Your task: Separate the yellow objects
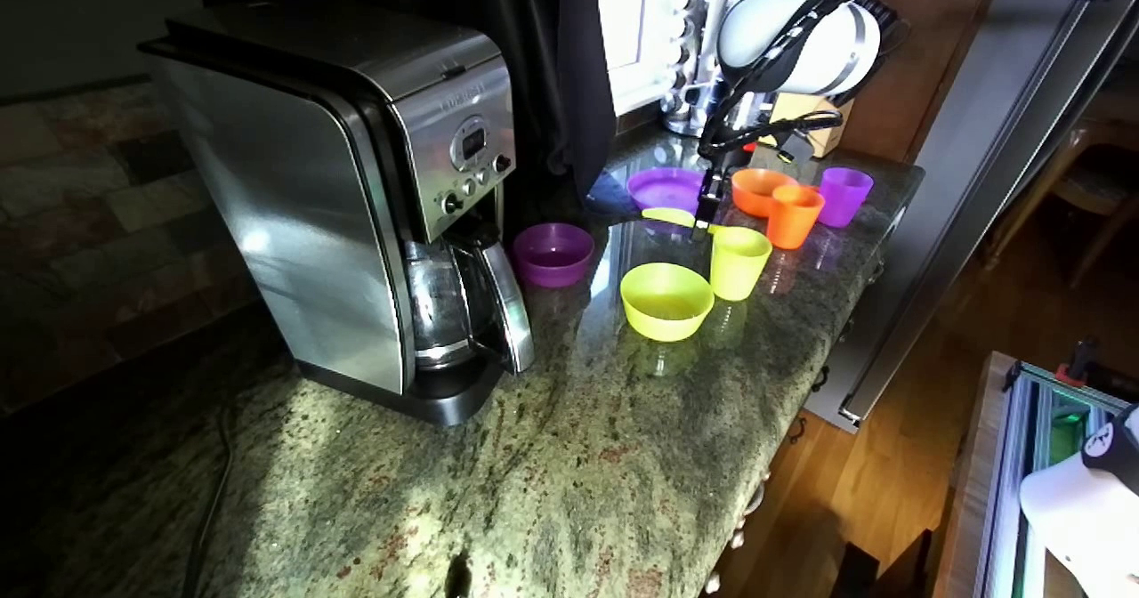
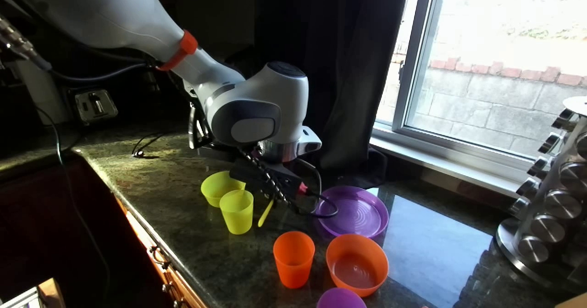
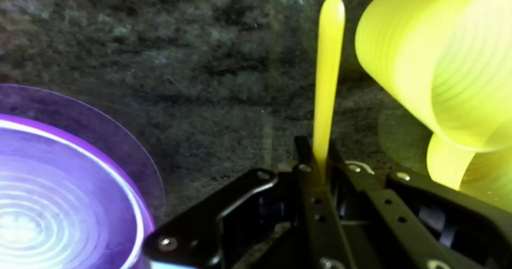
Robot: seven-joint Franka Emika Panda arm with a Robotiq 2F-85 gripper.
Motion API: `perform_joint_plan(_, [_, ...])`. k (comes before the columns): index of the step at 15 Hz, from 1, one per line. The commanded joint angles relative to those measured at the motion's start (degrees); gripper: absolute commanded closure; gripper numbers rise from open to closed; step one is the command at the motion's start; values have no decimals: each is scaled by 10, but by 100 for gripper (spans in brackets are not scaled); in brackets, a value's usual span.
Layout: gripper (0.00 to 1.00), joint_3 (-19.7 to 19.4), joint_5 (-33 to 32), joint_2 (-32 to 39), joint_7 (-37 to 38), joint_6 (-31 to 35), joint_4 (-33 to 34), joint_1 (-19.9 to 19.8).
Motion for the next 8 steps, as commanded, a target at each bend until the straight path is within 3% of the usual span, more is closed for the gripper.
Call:
perform_joint_plan(1, [98,-15,-44,-15,0,-30,-7,-11])
perform_joint_plan(6, [98,-11,-63,4,3,-64,7,-5])
perform_joint_plan(8, [84,-10,-64,8,5,-70,9,-4])
